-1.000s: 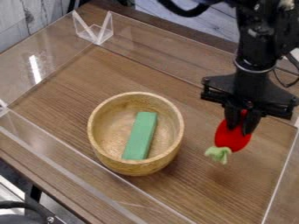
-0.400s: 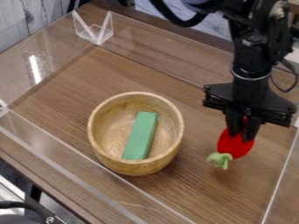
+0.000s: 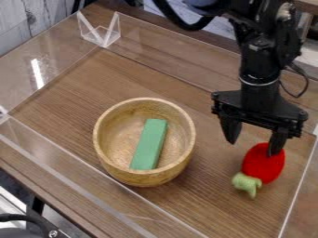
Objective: Move the red fruit to the right
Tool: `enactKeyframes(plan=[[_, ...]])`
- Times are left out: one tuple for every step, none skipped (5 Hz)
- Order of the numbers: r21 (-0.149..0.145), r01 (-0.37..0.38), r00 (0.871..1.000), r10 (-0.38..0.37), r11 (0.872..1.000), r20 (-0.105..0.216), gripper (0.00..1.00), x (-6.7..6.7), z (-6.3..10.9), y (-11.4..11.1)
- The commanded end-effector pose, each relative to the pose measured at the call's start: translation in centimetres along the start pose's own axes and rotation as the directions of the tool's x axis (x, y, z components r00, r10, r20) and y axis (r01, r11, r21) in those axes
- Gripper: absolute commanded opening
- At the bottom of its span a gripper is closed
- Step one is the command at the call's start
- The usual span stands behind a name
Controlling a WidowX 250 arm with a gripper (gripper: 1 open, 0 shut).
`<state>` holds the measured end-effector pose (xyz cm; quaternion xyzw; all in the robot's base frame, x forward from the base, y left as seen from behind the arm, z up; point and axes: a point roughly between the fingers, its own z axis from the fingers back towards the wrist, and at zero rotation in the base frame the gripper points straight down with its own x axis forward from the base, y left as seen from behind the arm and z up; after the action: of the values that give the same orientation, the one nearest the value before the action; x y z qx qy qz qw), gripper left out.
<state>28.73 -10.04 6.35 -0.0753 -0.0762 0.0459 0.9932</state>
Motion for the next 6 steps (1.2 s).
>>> enactKeyframes(plan=[[-0.017, -0.017, 0.999, 0.018, 1.000, 0.038, 1.00, 0.71, 0.86, 0.48], [-0.026, -0.015, 0.999, 0.016, 1.000, 0.042, 1.00, 0.78, 0.59, 0.62], [-0.030, -0.011, 0.999, 0.012, 0.999, 0.045, 1.00, 0.85, 0.31, 0.72], [-0.033, -0.008, 0.999, 0.010, 0.999, 0.047, 1.00, 0.91, 0.08, 0.85], [-0.036, -0.007, 0.999, 0.009, 0.999, 0.051, 1.00, 0.99, -0.01, 0.94], [-0.038, -0.008, 0.999, 0.010, 0.999, 0.053, 1.00, 1.08, -0.09, 1.06]])
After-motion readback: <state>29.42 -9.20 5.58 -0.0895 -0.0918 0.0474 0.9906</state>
